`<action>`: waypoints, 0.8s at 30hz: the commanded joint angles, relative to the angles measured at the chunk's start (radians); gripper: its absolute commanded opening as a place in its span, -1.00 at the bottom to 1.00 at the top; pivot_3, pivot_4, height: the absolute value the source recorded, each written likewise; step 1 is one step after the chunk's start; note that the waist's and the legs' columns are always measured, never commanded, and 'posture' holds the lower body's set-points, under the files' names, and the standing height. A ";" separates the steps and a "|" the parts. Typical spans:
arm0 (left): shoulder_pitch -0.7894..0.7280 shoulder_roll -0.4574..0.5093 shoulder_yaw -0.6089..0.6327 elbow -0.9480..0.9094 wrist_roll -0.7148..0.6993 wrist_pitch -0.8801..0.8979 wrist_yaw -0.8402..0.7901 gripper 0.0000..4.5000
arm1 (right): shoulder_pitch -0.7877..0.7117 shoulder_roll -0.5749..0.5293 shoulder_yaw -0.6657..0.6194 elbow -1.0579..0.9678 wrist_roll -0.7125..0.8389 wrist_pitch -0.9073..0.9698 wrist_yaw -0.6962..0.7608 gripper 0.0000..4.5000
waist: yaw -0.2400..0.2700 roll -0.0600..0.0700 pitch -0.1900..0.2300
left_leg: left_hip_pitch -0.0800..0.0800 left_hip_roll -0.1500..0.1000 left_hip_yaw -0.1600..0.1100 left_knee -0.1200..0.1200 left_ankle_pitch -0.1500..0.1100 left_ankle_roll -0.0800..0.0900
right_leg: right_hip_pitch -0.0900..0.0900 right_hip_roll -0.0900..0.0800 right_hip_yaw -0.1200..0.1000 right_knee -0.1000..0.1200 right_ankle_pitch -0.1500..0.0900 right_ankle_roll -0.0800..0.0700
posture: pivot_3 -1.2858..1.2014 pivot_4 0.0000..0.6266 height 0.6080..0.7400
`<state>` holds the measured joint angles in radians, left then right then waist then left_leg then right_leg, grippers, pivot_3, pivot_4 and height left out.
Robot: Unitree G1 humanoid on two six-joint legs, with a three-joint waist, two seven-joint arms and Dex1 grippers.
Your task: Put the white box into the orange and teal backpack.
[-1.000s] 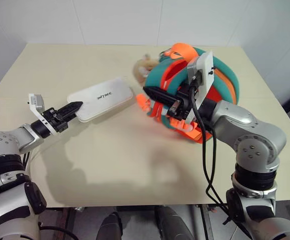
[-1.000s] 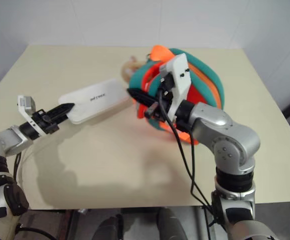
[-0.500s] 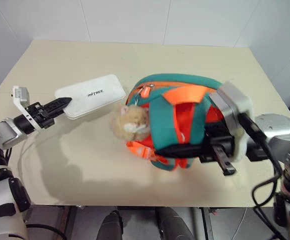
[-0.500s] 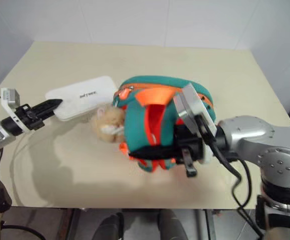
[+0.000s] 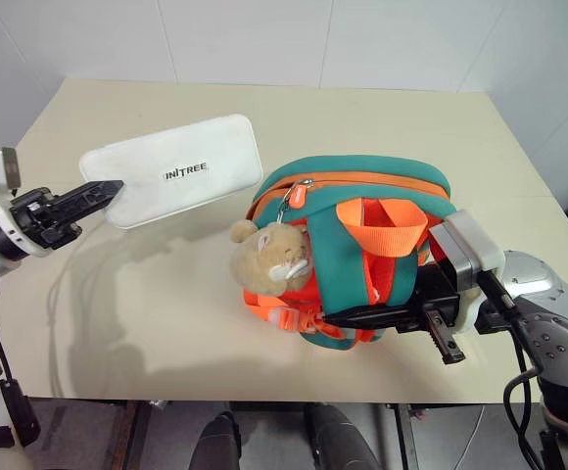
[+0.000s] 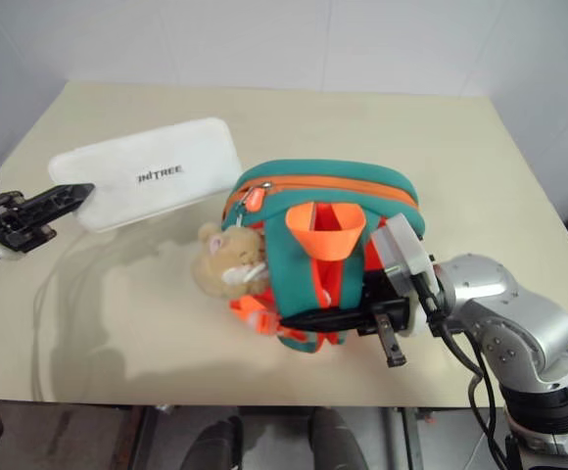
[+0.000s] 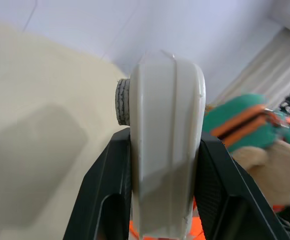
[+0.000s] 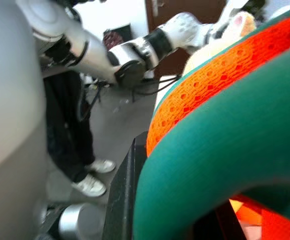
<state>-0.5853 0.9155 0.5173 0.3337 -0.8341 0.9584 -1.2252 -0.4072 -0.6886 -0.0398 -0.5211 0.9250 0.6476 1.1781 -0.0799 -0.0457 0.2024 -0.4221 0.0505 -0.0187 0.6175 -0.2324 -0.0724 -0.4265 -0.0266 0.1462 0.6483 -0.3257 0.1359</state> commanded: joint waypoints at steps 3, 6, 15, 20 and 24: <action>0.035 0.042 0.112 -0.072 -0.074 -0.081 -0.108 -0.42 | 0.012 0.015 0.016 0.022 -0.034 -0.055 0.016 -1.00 | -0.001 0.000 0.000 | 0.000 0.000 0.000 0.001 0.000 0.000 | 0.000 0.000 0.000 0.001 0.000 0.000 | 0.03 -0.52 1.00; 0.028 0.049 0.153 -0.063 -0.112 -0.088 -0.142 -0.42 | 0.010 0.020 0.027 0.036 -0.045 -0.065 0.021 -1.00 | -0.001 0.000 0.000 | 0.000 0.000 0.000 0.002 0.000 0.000 | 0.000 0.000 0.000 0.002 0.000 0.000 | 0.03 -0.52 1.00; 0.033 0.098 0.089 -0.069 -0.107 -0.122 -0.303 -0.42 | -0.016 0.031 0.047 0.077 -0.073 -0.081 0.038 -1.00 | -0.001 0.000 0.000 | 0.000 0.000 0.000 0.007 0.000 0.000 | 0.001 0.001 0.000 0.005 0.000 0.000 | 0.03 -0.52 1.00; 0.042 0.104 -0.001 -0.120 -0.051 -0.192 -0.318 -0.42 | -0.019 0.034 0.050 0.081 -0.085 -0.087 0.038 -1.00 | 0.000 0.000 0.000 | 0.000 0.000 0.000 0.007 0.000 0.000 | 0.001 0.001 0.000 0.005 0.000 0.000 | 0.03 -0.52 1.00; 0.001 0.076 -0.016 -0.106 -0.055 -0.233 -0.282 -0.42 | -0.014 0.040 0.046 0.070 -0.084 -0.085 0.029 -1.00 | 0.000 0.000 0.000 | 0.000 0.000 0.000 0.007 0.000 0.000 | 0.001 0.001 0.000 0.006 0.000 0.000 | 0.03 -0.52 1.00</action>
<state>-0.5571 0.9862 0.4897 0.2453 -0.8807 0.7499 -1.4992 -0.4139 -0.6543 0.0187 -0.4265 0.8315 0.5850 1.2079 -0.0800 -0.0457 0.2024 -0.4217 0.0507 -0.0192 0.6249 -0.2325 -0.0723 -0.4258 -0.0256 0.1462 0.6542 -0.3258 0.1357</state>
